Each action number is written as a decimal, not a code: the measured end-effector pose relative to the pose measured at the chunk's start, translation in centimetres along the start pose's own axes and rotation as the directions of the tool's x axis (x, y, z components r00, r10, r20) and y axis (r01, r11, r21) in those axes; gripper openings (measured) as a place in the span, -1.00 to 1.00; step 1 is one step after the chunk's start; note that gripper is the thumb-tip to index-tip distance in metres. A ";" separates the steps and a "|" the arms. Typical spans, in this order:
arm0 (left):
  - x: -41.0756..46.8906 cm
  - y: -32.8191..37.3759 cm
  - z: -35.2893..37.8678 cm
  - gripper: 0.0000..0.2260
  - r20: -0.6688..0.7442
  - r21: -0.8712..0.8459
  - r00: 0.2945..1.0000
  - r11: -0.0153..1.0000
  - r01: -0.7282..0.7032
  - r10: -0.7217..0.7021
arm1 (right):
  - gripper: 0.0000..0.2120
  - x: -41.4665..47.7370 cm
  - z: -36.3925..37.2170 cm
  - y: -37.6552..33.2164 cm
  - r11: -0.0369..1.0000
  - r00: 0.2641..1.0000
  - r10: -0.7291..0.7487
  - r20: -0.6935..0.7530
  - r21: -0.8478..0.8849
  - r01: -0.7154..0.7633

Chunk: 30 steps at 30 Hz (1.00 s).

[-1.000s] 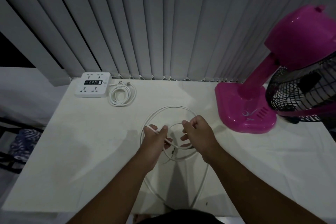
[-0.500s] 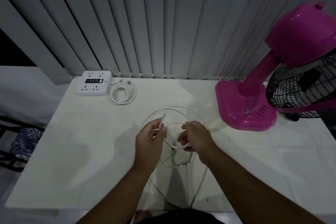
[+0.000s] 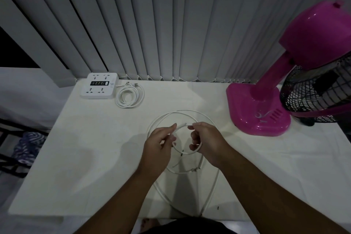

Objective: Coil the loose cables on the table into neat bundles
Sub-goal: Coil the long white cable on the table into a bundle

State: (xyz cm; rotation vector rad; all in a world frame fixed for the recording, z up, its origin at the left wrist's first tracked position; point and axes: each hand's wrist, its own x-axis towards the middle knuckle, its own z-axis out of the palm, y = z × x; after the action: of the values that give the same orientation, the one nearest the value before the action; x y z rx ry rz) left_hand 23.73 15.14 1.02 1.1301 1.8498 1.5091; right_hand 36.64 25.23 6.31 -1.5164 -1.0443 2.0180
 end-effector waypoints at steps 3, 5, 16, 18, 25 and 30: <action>0.2 1.0 0.9 -0.78 0.099 -0.515 0.878 0.731 0.448 -0.469 | -0.84 0.2 0.0 -0.1 0.992 0.999 0.027 -0.026 0.124 -0.023; 0.4 1.4 0.7 -0.84 0.209 -0.592 0.814 0.592 0.547 -0.542 | -0.85 0.3 -0.1 -0.1 0.987 0.999 0.041 -0.020 0.159 -0.038; 1.5 1.2 0.6 -0.79 0.260 -0.578 0.748 0.522 0.627 -0.611 | -0.89 0.2 -0.4 0.7 0.933 0.974 -0.222 -0.047 -0.300 0.198; 1.4 0.6 0.6 -0.76 0.165 -0.525 0.801 0.636 0.565 -0.575 | -0.86 0.3 -0.5 0.8 0.959 0.987 -0.154 -0.041 -0.249 0.139; 0.6 -0.3 0.4 -0.62 -0.126 -0.111 0.981 0.985 0.133 -0.147 | -0.82 0.6 0.2 0.7 0.985 1.000 -0.003 -0.025 -0.175 -0.001; 0.2 -1.1 -0.4 -0.72 0.022 0.261 0.967 0.932 -0.250 0.253 | -0.76 0.5 0.2 0.2 0.989 0.996 0.082 0.025 -0.125 -0.078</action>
State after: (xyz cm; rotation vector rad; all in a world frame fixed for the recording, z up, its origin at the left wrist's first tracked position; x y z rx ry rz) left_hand 22.96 15.04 0.10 1.5353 2.0194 1.4334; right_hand 36.30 25.38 5.90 -1.6188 -1.1576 2.0703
